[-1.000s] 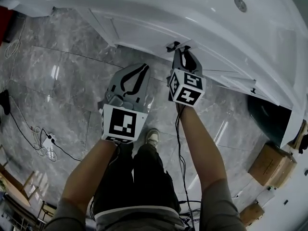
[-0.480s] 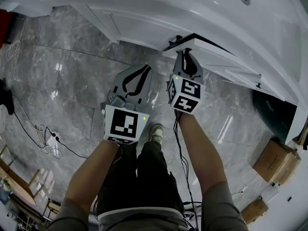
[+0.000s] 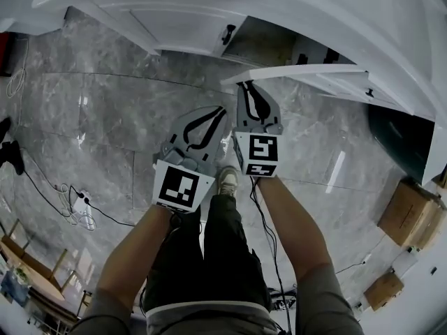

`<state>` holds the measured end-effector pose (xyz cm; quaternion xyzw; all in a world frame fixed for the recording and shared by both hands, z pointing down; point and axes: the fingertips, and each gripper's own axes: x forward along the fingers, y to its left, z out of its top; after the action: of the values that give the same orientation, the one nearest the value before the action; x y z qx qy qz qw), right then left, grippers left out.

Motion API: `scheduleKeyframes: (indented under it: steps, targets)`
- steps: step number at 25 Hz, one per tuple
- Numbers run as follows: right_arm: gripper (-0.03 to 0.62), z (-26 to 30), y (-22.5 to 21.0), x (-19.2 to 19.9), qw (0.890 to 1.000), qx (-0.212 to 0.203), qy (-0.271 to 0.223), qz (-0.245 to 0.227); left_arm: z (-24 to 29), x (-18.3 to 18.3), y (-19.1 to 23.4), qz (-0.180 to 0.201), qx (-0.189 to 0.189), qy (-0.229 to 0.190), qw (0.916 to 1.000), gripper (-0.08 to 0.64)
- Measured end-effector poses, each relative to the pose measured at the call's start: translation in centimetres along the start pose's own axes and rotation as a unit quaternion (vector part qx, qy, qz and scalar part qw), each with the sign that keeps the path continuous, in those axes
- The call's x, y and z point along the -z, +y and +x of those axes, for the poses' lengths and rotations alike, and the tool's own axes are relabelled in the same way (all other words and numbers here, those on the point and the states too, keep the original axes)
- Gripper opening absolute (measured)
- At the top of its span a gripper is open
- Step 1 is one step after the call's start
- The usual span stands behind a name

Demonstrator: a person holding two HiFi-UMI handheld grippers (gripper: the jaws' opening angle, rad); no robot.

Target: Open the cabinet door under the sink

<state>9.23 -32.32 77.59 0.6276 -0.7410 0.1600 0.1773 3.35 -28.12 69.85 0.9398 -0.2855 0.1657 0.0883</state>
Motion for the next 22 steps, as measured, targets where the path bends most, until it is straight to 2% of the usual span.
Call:
scheduleKeyframes:
  steps: [8, 11, 14, 19, 22]
  targets:
    - [0.054, -4.8, 0.1, 2.5, 0.998, -0.048, -0.022, -0.027, -0.1, 1.6, -3.6, -0.015, 0.006, 0.007, 0.9999, 0.028]
    - [0.054, -7.2, -0.5, 3.8, 0.997, -0.059, -0.021, -0.036, -0.1, 2.1, -5.9, -0.020, 0.022, 0.010, 0.9995, 0.029]
    - [0.054, -9.9, -1.6, 5.4, 0.997, -0.063, -0.018, -0.041, 0.0, 2.4, -9.1, -0.009, 0.046, 0.013, 0.9988, 0.029]
    - [0.053, -14.7, -5.0, 8.2, 0.998, -0.040, -0.013, -0.038, 0.5, 3.0, -15.1, 0.019, 0.101, 0.018, 0.9946, 0.029]
    - [0.051, -17.2, -8.2, 9.7, 1.000, -0.007, -0.004, -0.022, 1.1, 3.5, -18.6, 0.014, 0.131, 0.026, 0.9910, 0.028]
